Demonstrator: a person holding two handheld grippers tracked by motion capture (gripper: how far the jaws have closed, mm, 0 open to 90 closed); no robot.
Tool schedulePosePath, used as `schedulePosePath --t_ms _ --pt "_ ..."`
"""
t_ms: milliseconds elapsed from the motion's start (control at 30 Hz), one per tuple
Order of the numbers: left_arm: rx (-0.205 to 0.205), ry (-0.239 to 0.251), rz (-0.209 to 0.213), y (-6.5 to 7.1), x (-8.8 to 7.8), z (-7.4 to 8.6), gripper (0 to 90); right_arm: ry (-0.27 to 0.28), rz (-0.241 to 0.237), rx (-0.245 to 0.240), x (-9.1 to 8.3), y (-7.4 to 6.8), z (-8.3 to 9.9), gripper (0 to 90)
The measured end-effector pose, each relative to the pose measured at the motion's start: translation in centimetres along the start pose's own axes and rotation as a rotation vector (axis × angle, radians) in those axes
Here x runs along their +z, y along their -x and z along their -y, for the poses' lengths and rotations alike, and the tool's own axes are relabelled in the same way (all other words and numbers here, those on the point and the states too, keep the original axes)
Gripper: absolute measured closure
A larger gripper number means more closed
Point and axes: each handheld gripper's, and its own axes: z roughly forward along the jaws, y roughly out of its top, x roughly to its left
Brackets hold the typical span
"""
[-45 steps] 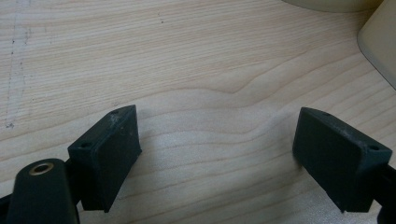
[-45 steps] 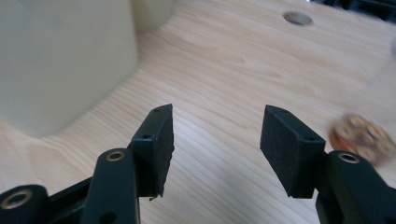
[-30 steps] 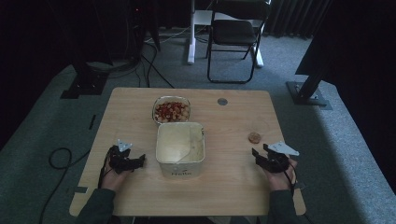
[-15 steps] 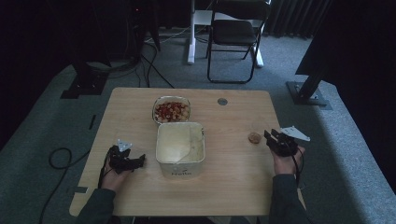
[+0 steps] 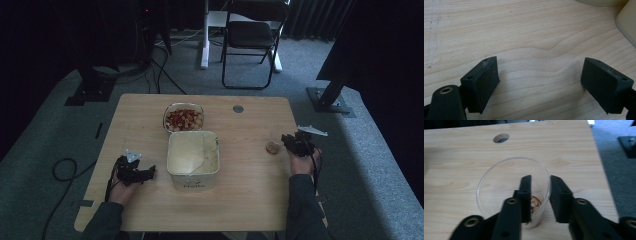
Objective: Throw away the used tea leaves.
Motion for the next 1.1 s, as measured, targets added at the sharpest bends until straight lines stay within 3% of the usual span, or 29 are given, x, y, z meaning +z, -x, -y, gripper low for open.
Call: schedulePosePath --t_ms 133,400,433,567,733,767,833,900,1000,1033,1067,1100 --pt "0.000 0.000 0.000 0.0 0.0 0.0 15.2 -0.004 -0.056 -0.021 -0.5 -0.7 0.2 82.6" --pt "0.001 -0.002 -0.001 0.0 0.0 0.0 15.2 -0.037 -0.132 -0.111 -1.5 -3.1 0.7 84.2" --pt "0.001 -0.002 -0.001 0.0 0.0 0.0 15.1 -0.034 -0.162 -0.126 -1.9 -4.1 1.1 84.7" --pt "-0.001 -0.002 -0.001 0.0 0.0 0.0 15.2 -0.034 -0.205 -0.179 -2.9 -6.2 1.6 85.1" --pt "0.001 -0.002 0.001 0.0 0.0 0.0 15.2 -0.013 -0.301 -0.229 -5.1 -9.0 1.1 85.1" --pt "0.001 -0.002 0.001 0.0 0.0 0.0 15.1 -0.013 -0.301 -0.229 -5.1 -9.0 1.1 85.1" --pt "0.016 -0.013 0.015 0.0 -0.2 0.0 15.2 0.005 -0.344 -0.284 -6.5 -11.0 0.4 85.1" --pt "0.019 -0.025 0.022 0.2 -0.5 0.0 17.3 0.016 -0.368 -0.317 -7.4 -12.1 -0.1 85.1" --pt "-0.008 0.020 0.085 0.2 -1.4 -0.5 21.1 0.044 -0.420 -0.369 -9.2 -14.2 -1.5 85.1" --pt "-0.027 0.086 0.120 0.3 -2.8 -1.1 20.3 0.053 -0.436 -0.378 -9.8 -14.8 -2.1 85.1" --pt "-0.027 0.086 0.120 0.3 -2.8 -1.1 20.3 0.059 -0.444 -0.381 -10.2 -15.1 -2.5 85.0" --pt "-0.033 0.133 0.146 0.4 -3.8 -1.6 20.3 0.070 -0.457 -0.388 -10.7 -15.5 -3.2 85.1"
